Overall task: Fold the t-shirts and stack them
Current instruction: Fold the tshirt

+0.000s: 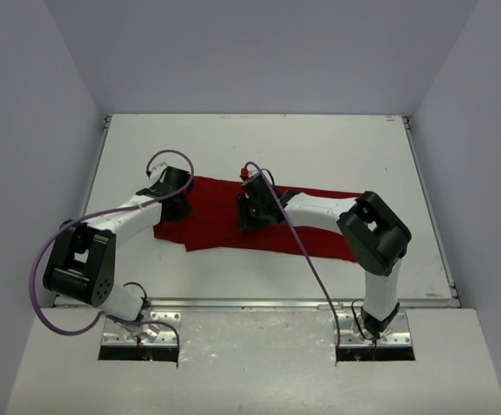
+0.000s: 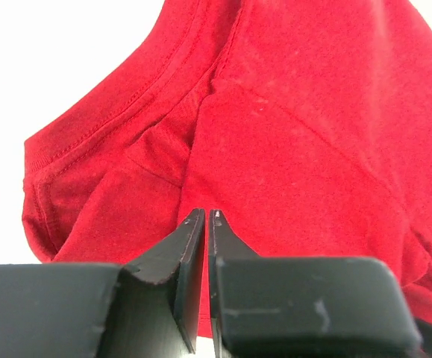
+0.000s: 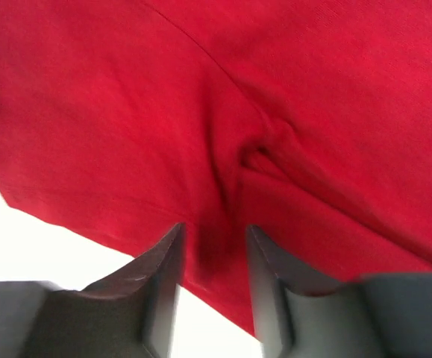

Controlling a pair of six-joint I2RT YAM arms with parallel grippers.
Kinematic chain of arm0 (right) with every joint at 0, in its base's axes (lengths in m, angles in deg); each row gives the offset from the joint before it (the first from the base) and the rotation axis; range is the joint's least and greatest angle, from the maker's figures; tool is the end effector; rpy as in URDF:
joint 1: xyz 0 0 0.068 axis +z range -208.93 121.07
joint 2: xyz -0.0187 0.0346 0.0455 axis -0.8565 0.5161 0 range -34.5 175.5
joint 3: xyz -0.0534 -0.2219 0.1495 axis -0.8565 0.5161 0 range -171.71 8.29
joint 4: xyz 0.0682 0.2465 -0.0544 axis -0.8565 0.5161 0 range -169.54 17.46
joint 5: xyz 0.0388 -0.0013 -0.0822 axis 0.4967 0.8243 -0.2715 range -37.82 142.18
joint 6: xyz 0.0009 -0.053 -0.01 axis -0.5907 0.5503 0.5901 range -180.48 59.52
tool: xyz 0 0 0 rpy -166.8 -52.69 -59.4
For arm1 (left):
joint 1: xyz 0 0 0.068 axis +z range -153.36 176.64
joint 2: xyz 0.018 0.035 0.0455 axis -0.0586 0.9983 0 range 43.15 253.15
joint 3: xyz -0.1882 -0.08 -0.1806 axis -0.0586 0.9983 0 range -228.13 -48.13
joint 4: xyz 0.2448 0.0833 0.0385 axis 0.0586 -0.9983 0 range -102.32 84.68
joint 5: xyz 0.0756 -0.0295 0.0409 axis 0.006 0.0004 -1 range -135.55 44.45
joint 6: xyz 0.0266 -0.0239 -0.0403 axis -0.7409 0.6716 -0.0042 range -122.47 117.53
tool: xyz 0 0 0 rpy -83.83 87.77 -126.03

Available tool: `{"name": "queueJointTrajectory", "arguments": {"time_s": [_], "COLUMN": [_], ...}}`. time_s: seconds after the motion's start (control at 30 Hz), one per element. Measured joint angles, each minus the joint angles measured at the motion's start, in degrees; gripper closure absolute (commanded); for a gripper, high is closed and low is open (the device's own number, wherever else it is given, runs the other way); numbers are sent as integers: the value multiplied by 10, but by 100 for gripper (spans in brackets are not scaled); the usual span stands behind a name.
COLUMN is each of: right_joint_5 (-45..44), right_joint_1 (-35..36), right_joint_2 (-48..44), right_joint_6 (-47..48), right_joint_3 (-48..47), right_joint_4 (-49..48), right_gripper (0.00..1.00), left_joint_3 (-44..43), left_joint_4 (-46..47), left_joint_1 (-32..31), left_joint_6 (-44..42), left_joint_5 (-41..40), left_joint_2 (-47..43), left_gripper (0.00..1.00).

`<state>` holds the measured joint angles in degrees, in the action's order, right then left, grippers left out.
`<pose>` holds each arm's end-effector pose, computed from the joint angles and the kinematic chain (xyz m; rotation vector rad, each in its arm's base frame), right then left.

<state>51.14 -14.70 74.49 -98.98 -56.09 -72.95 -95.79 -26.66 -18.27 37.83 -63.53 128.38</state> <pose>0.2807 0.2723 0.1484 -0.1197 2.5587 0.5785 0.2777 -0.0626 0.1824 -0.6619 2.4345 0.0284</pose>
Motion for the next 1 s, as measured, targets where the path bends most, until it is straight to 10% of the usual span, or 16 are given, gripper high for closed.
{"name": "queueJointTrajectory", "arguments": {"time_s": [0.17, 0.3, 0.53, 0.9, 1.0], "right_joint_5": [22, 33, 41, 41, 41], "right_joint_1": [0, 0, 0, 0, 0], "right_joint_2": [23, 25, 25, 25, 25], "right_joint_6": [-1, -5, -8, -8, -8], "right_joint_3": [-24, -23, -19, -15, -15], "right_joint_4": [-9, -10, -18, -18, -18], "right_gripper": [73, 64, 63, 63, 63], "left_joint_3": [-12, -14, 4, 32, 34], "left_joint_4": [-5, -17, -18, 14, 21], "left_joint_1": [0, 0, 0, 0, 0], "left_joint_6": [-2, 0, 7, 7, 8], "left_joint_5": [-1, -10, -19, 18, 20], "left_joint_2": [0, 0, 9, 42, 46], "left_gripper": [97, 48, 72, 76, 96]}}
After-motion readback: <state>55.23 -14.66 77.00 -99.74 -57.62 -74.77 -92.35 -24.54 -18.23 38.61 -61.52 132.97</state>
